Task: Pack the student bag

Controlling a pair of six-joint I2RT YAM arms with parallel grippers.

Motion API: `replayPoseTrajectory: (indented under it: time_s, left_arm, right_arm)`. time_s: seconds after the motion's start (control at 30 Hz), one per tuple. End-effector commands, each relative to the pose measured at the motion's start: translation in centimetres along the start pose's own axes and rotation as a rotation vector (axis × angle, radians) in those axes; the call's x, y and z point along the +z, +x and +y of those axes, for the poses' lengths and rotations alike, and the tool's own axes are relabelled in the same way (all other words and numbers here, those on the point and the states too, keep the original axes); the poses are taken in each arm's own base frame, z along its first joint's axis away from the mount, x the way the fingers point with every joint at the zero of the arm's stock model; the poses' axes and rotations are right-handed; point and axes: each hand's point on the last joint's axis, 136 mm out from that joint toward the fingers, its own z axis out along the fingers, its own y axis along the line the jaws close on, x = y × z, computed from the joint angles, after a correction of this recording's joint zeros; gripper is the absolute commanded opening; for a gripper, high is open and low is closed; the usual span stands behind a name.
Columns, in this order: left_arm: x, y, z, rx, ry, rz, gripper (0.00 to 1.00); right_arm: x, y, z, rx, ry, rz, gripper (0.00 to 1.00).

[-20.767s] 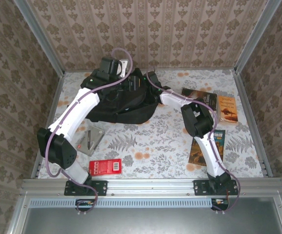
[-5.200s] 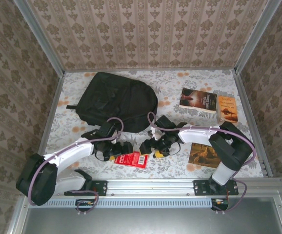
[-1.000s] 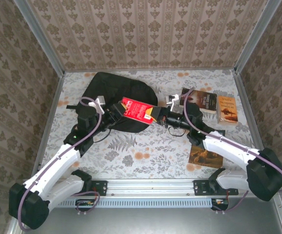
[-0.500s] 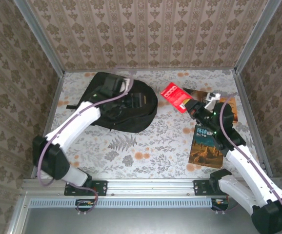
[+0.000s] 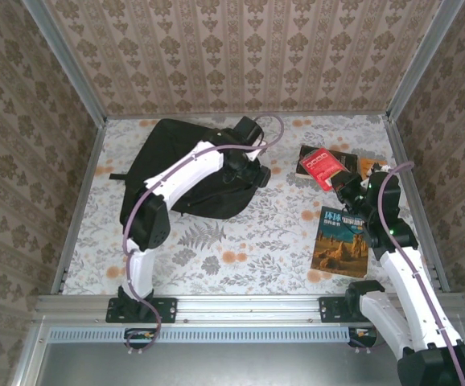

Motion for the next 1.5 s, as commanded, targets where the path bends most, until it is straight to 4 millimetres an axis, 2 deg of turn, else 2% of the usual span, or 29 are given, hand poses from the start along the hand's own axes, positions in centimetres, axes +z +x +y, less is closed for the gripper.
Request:
replayPoseTrajectory:
  time_s: [0.0, 0.2, 0.37, 0.6, 0.73, 0.83, 0.93, 1.03, 1.17, 1.3, 1.47]
  left_arm:
    - [-0.3, 0.9, 0.6, 0.037, -0.03, 0.051, 0.86]
    - [0.6, 1.6, 1.3, 0.036, -0.063, 0.077, 0.83]
    - [0.4, 1.5, 1.6, 0.028, -0.069, 0.072, 0.74]
    - [0.5, 1.8, 1.9, 0.011, -0.057, 0.078, 0.48]
    - [1.1, 2.3, 2.6, 0.001, -0.073, 0.091, 0.41]
    - [1.2, 2.4, 3.3, -0.015, -0.08, 0.084, 0.28]
    - [0.3, 1.7, 3.8, -0.028, -0.089, 0.043, 0.09]
    - [-1.5, 0.6, 4.3, -0.045, -0.096, -0.018, 0.0]
    - [-4.1, -0.8, 4.1, -0.074, -0.06, -0.108, 0.0]
    - [-6.0, -1.4, 3.8, -0.107, -0.016, -0.155, 0.0]
    - [-8.3, -1.8, 3.1, -0.161, 0.069, -0.229, 0.0]
  right_arm:
    - [-0.1, -0.2, 0.6, -0.03, -0.011, 0.008, 0.05]
    - [0.8, 0.5, 0.6, -0.015, -0.006, 0.052, 0.05]
    - [1.3, 1.4, 0.8, -0.015, -0.005, 0.097, 0.05]
    - [2.1, 2.0, 1.8, -0.02, -0.011, 0.143, 0.05]
    - [2.2, 2.2, 2.3, -0.02, -0.019, 0.165, 0.05]
    - [2.2, 2.4, 2.4, -0.029, -0.021, 0.172, 0.06]
    - [2.2, 2.6, 2.2, -0.03, -0.022, 0.171, 0.06]
    - [2.2, 2.7, 2.0, -0.032, -0.022, 0.17, 0.07]
    - [2.2, 2.8, 2.1, -0.044, -0.029, 0.17, 0.08]
    - [2.4, 2.9, 2.2, -0.047, -0.042, 0.174, 0.09]
    - [2.9, 3.6, 3.5, -0.055, -0.103, 0.213, 0.11]
